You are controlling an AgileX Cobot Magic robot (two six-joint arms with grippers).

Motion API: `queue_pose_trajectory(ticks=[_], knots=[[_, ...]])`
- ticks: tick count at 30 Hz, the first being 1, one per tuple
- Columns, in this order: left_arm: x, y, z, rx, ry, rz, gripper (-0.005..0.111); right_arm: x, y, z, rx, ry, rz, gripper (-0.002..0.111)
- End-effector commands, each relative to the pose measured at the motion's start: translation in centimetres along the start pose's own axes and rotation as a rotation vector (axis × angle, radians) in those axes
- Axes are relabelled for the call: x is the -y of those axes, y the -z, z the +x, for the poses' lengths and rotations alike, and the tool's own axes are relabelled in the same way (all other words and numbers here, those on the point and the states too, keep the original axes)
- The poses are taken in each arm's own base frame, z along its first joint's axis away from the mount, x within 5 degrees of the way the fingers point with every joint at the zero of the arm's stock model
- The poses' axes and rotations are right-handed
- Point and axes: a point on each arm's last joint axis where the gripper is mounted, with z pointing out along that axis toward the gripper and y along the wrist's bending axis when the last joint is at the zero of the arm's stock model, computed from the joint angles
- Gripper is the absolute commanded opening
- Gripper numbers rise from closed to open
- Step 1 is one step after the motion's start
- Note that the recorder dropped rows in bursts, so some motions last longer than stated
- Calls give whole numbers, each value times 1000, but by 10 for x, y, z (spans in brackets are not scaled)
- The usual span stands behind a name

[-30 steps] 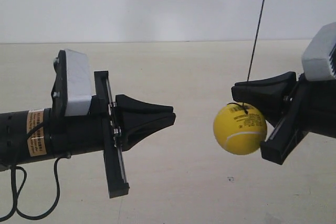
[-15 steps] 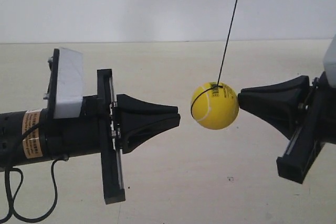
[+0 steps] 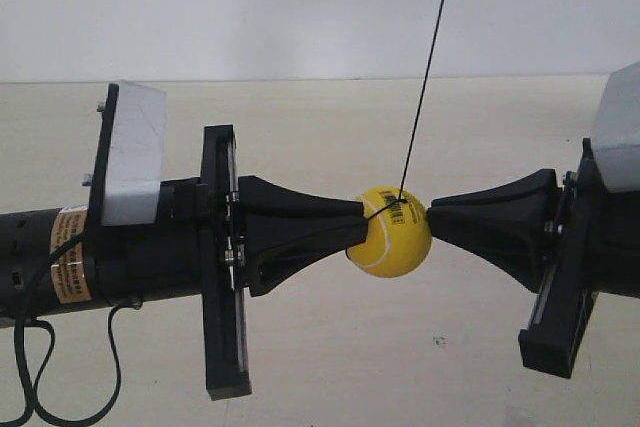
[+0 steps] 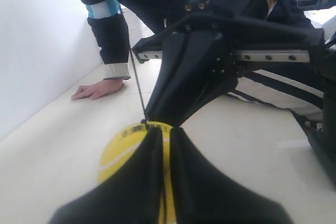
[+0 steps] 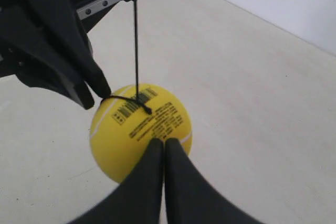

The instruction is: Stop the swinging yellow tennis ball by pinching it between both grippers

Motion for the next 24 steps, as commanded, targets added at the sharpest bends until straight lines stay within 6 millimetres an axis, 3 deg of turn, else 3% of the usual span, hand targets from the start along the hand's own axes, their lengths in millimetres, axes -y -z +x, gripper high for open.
queue_pose_trajectory(ticks=[1, 24], knots=[[-1, -2, 3, -34, -2, -9, 5, -1, 0, -1, 9, 9, -10, 0], [-1, -2, 4, -45, -2, -12, 5, 0, 1, -1, 4, 19, 8, 0]])
